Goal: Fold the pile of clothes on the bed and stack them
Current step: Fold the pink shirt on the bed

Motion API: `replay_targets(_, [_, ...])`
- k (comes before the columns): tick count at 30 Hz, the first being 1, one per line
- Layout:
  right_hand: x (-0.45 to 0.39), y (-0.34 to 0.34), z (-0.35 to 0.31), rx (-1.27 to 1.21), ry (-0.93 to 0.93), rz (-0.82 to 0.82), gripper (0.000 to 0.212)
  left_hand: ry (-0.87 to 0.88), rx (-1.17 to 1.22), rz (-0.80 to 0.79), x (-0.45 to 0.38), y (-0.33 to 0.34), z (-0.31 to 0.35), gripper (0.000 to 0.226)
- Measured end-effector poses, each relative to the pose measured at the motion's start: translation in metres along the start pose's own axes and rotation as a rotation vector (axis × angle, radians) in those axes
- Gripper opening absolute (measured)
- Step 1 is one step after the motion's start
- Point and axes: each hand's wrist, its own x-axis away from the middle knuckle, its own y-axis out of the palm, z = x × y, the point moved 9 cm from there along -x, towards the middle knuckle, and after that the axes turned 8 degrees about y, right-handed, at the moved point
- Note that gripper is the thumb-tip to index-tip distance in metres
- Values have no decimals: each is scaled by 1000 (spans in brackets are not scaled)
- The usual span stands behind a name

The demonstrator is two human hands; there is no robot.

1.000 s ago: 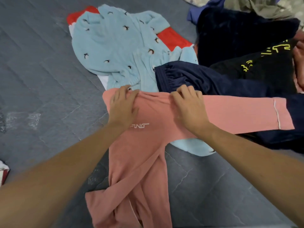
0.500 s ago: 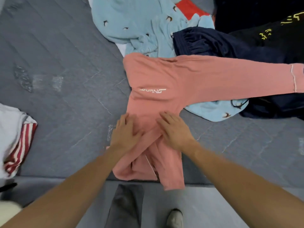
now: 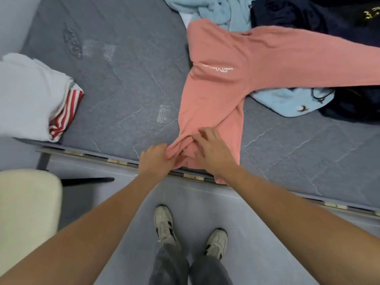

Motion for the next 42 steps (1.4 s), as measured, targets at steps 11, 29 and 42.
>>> replay_targets(11, [29,27,17,-921,683,39,8,372,705,13,57,19,50,17])
replay_targets(29, [76,7,90,-909,848,164,8,-262,1088,-127,20,79,32,35])
replay_targets(42, [91,2,117,-806,783,211,17,-55,870,196,20,72,39,5])
